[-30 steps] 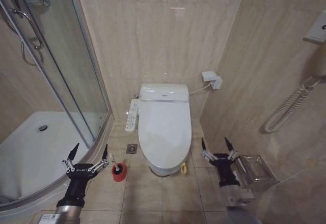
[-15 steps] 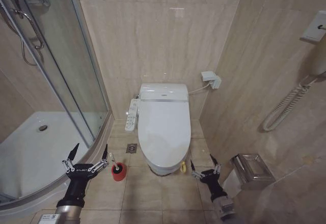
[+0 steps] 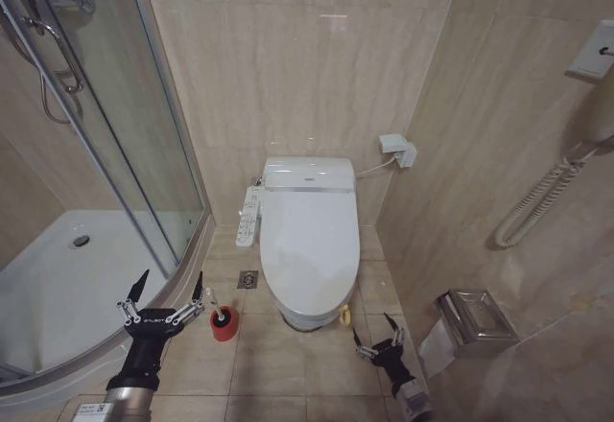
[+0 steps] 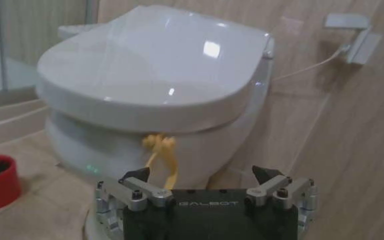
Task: Open the toilet lid, clean the toilet bowl with a toilet brush, close the toilet lid, and flush.
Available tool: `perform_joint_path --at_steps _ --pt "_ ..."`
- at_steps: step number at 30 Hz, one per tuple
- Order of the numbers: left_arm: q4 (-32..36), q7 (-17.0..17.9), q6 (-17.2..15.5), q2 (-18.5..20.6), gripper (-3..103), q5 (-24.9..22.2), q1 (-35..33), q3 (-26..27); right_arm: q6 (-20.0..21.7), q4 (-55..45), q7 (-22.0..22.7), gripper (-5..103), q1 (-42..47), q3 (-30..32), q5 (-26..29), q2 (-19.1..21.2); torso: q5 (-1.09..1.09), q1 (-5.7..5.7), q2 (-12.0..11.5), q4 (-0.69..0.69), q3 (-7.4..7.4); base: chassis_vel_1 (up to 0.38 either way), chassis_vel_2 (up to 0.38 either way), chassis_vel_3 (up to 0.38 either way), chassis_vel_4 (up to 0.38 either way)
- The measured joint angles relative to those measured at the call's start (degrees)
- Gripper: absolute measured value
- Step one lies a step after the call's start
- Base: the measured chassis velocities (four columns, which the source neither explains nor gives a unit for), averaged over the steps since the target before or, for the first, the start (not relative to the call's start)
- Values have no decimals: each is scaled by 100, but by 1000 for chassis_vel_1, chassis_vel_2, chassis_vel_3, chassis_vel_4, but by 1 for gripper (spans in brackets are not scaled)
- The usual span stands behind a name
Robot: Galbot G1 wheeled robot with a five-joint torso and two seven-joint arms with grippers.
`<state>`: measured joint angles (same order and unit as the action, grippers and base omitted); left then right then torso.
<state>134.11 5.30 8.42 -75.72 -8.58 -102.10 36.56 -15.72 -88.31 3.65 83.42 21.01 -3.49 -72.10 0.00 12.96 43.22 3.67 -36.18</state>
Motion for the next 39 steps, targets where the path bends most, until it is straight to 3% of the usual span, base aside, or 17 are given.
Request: perform_joint_path --at_steps 6,13,23,28,39 --pt "0 0 0 0 100 0 0 0 -156 352 -26 100 -150 -316 -30 0 0 0 0 0 0 0 0 0 0" --pt "0 0 0 0 100 0 0 0 -309 981 -19 100 -635 -576 -140 -307 0 0 0 0 0 0 0 0 0" --pt "0 0 0 0 100 0 0 0 -375 1453 190 100 -1182 -571 -223 -529 1 0 0 0 0 0 0 0 0" --pt "0 0 0 0 100 0 0 0 -370 1583 340 100 -1331 -522 -353 -615 4 0 0 6 -1 0 0 0 0" --pt "0 0 0 0 100 0 0 0 -314 1620 533 97 -1398 -476 -656 -595 1 0 0 1 0 0 0 0 0"
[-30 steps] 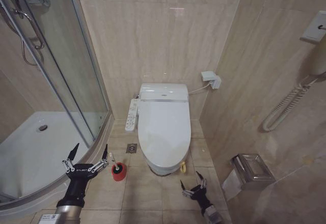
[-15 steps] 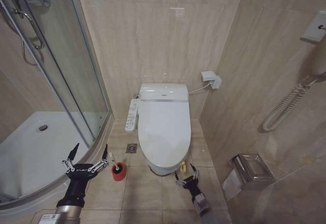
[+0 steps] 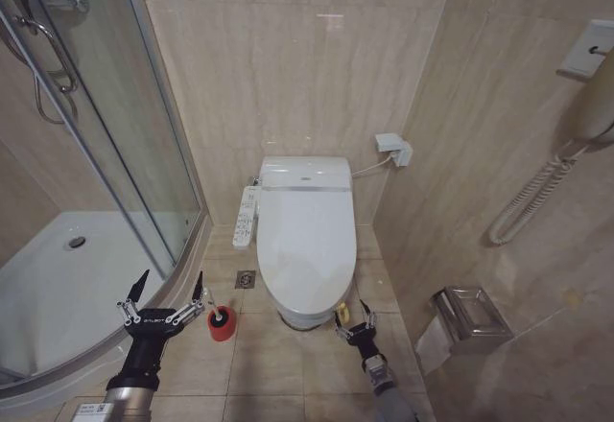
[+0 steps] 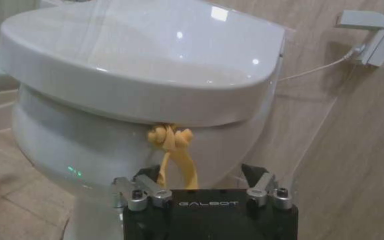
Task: Open the toilet lid, clean the toilet bowl with a toilet brush, close the toilet lid, and flush.
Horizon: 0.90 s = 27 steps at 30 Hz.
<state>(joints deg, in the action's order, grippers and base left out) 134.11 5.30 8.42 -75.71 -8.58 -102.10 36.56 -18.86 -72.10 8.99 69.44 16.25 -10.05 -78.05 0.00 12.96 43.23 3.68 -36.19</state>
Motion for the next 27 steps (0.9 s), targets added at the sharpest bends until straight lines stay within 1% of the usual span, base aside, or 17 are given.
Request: perform_joint_path --at_steps 1,2,10,11,17,18,24,25,27 --pt "0 0 0 0 100 0 0 0 0 13 2 97 0 -2 -37 7 0 0 0 0 0 0 0 0 0" --pt "0 0 0 0 100 0 0 0 -2 29 3 76 -2 -3 -80 12 -1 0 0 -1 0 0 0 0 0" --pt "0 0 0 0 100 0 0 0 -36 92 -8 76 -22 -37 -163 23 -1 0 0 -2 0 0 0 0 0" --pt "0 0 0 0 100 0 0 0 -37 92 -13 49 -30 -40 -164 24 -1 0 0 -2 0 0 0 0 0" --pt "0 0 0 0 100 0 0 0 -57 92 -40 49 -74 -44 -148 22 -2 0 0 -3 0 0 0 0 0" --pt "0 0 0 0 100 0 0 -1 -66 91 -44 21 -78 -43 -147 21 -2 0 0 -3 1 0 0 0 0" --pt "0 0 0 0 100 0 0 0 -116 65 -71 21 -52 10 -93 30 -1 0 0 -5 1 0 0 0 0" --pt "0 0 0 0 100 0 0 0 -121 44 -72 2 -35 38 -73 31 -2 0 0 -5 1 0 0 0 0" --pt "0 0 0 0 100 0 0 0 -123 -26 -73 2 14 113 -6 37 -2 0 0 -5 1 0 0 0 0"
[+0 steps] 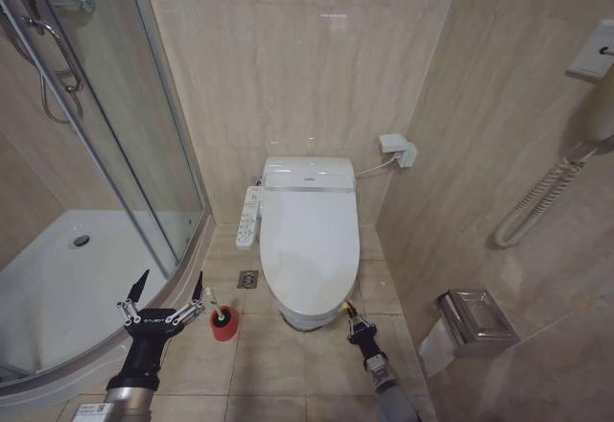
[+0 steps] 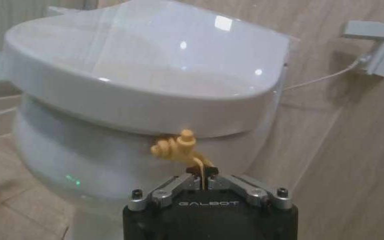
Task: Open the toilet lid, clean the toilet bowl with a toilet brush, close the toilet lid, and flush.
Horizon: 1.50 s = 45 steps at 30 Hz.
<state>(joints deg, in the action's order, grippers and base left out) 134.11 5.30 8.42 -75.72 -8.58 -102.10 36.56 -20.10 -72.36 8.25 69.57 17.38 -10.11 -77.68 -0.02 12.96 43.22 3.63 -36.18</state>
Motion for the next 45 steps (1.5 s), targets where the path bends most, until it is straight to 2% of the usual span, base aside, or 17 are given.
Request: perform_joint_path --at_steps 10,29,36,45 --pt "0 0 0 0 100 0 0 0 171 -662 190 2 293 435 407 3 0 0 0 3 0 0 0 0 0" --pt "0 0 0 0 100 0 0 0 617 -2429 575 2 677 742 1081 -172 3 0 0 4 0 0 0 0 0" --pt "0 0 0 0 100 0 0 0 857 -2848 660 2 479 874 1460 -178 2 0 0 2 0 0 0 0 0" --pt "0 0 0 0 100 0 0 0 1221 -2898 723 2 -332 953 1981 -50 2 0 0 3 0 0 0 0 0"
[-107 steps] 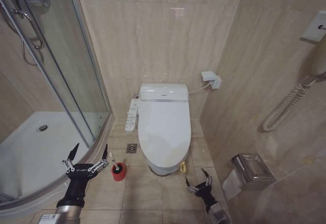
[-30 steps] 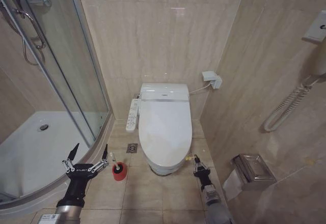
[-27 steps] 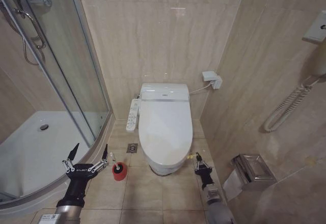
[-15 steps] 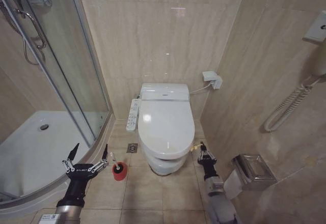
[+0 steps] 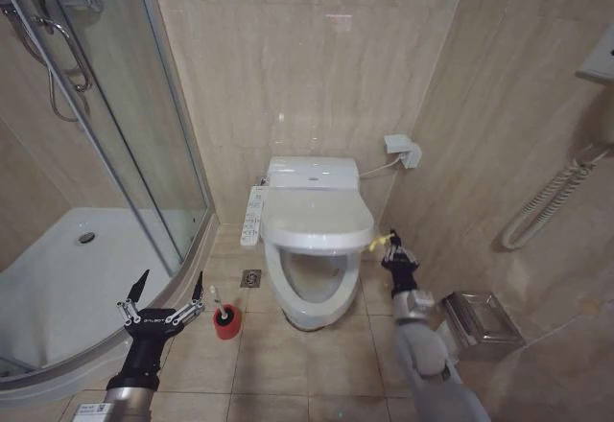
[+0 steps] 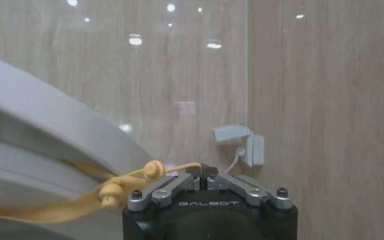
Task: Open the toilet lid, clean the toilet bowl with a toilet brush, close the toilet lid, and flush.
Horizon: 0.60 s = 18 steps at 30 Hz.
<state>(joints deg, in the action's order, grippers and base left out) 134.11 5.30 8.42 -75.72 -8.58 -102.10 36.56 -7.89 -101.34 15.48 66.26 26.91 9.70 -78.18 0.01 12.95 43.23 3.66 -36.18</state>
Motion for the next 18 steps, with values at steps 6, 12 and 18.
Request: perform_joint_path --at_steps 6,12,18 --pt "0 0 0 0 100 0 0 0 96 293 8 2 -582 -91 256 276 0 0 0 -1 0 0 0 0 0" --pt "0 0 0 0 100 0 0 0 156 642 14 2 -1092 -209 432 428 0 0 0 0 0 0 0 0 0" --pt "0 0 0 0 100 0 0 0 208 1083 24 2 -1777 -367 518 481 1 0 1 2 0 0 0 0 0"
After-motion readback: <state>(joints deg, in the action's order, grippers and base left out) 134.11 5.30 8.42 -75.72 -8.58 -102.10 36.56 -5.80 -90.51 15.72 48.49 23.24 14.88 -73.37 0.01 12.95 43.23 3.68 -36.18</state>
